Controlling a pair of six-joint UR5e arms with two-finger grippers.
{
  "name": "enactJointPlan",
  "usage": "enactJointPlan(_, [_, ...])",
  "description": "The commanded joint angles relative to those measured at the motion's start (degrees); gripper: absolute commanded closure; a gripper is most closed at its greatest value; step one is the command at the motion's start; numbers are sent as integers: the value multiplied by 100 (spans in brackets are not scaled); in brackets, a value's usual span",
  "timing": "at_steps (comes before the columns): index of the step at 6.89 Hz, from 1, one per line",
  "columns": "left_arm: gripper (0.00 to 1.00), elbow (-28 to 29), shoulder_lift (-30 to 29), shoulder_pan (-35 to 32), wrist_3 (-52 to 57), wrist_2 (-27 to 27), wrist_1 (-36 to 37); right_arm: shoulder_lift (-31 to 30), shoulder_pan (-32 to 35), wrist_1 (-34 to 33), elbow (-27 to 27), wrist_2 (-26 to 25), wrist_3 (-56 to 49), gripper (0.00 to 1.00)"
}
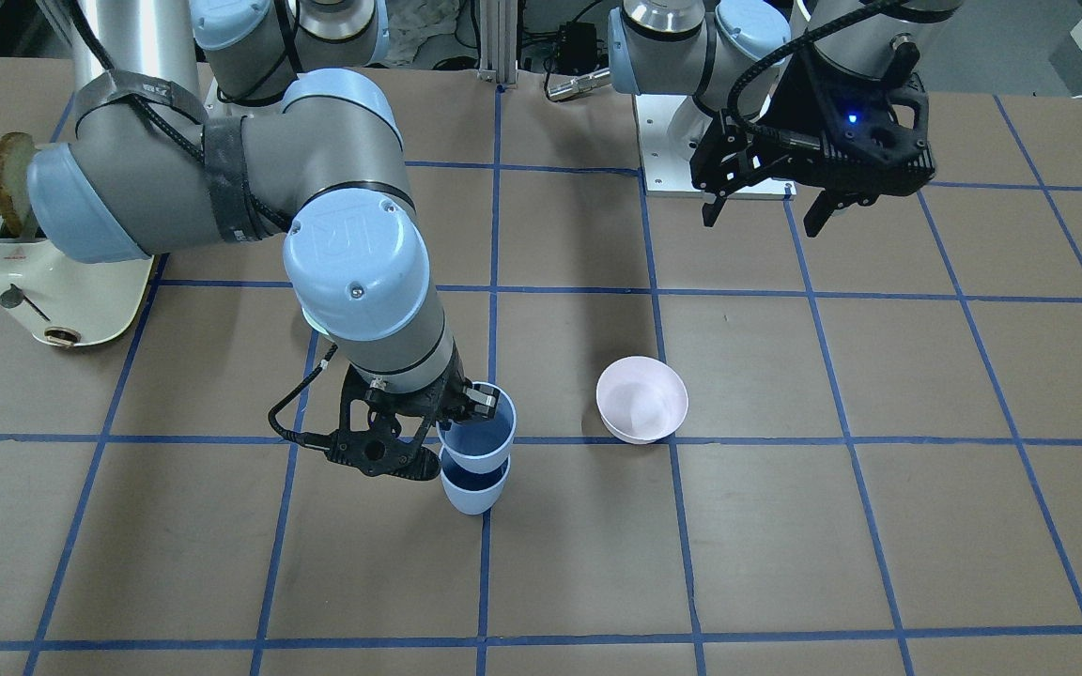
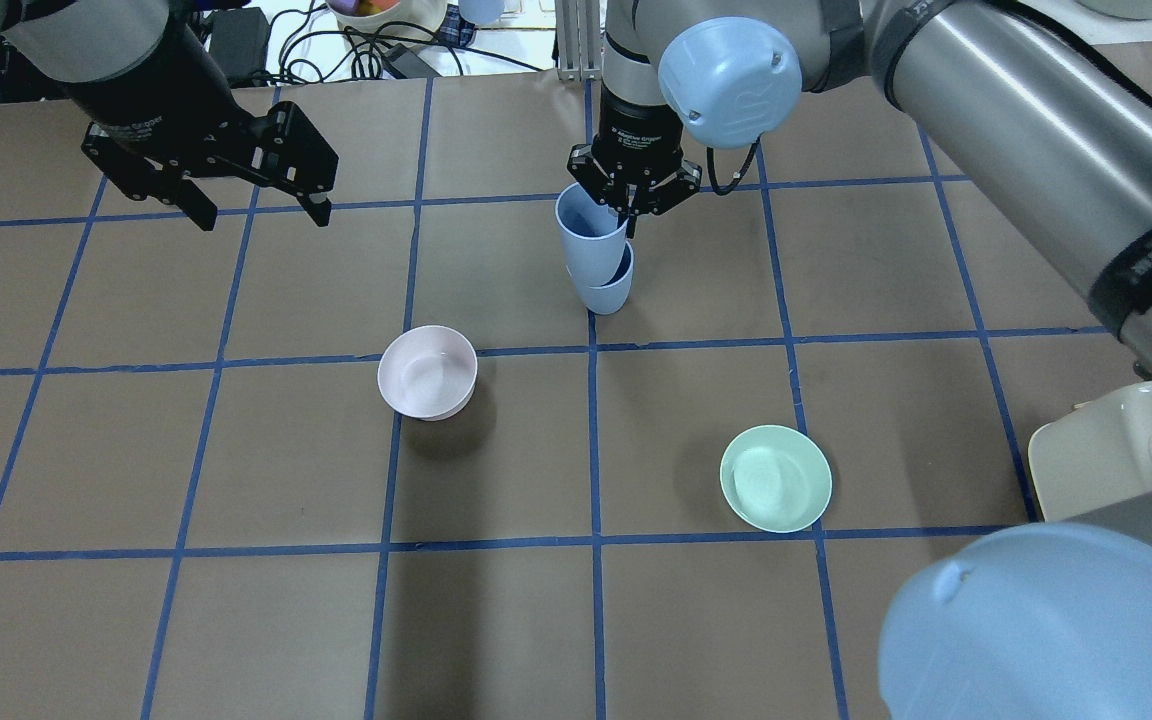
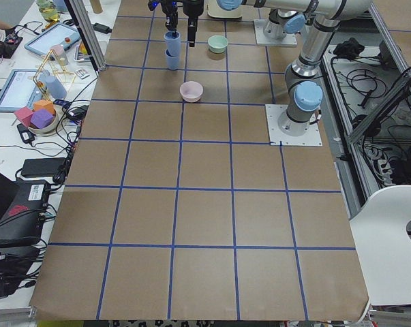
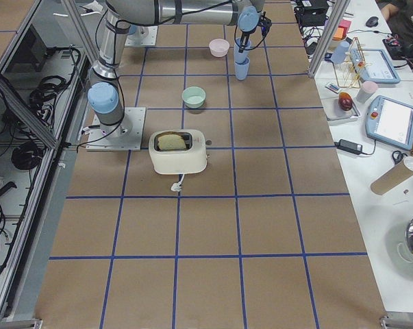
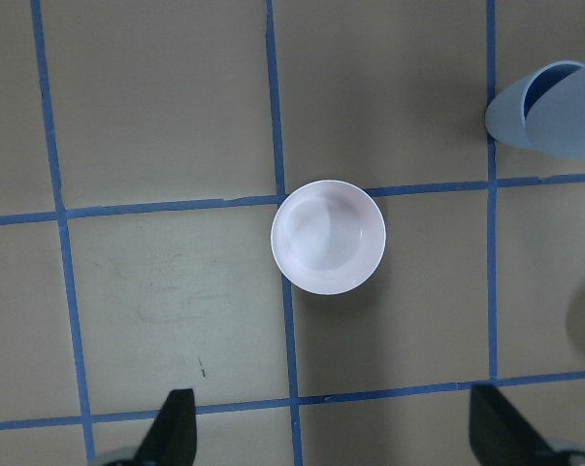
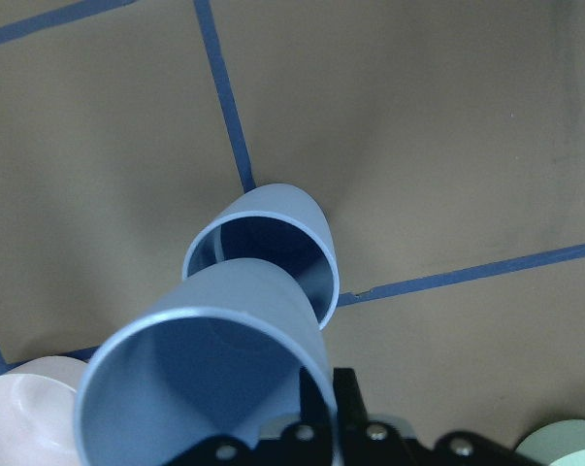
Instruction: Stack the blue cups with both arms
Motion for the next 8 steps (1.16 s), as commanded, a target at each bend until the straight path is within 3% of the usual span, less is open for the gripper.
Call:
enactJointPlan(1, [0, -3, 0, -1, 0, 1, 0, 3, -35, -2, 2, -13, -15, 100])
enactJointPlan(3, [0, -3, 0, -1, 0, 9, 0, 29, -123, -160, 2, -22, -7, 94])
enactJointPlan(4, [0, -3, 0, -1, 0, 18, 0, 38, -132, -160, 2, -22, 2, 36])
enactJointPlan(5, [0, -3, 0, -1, 44, 70, -9, 38, -158, -160, 2, -5, 11, 0])
enactJointPlan(8, [0, -3, -9, -1, -8, 203, 0, -75, -411, -47, -59, -22, -41, 0])
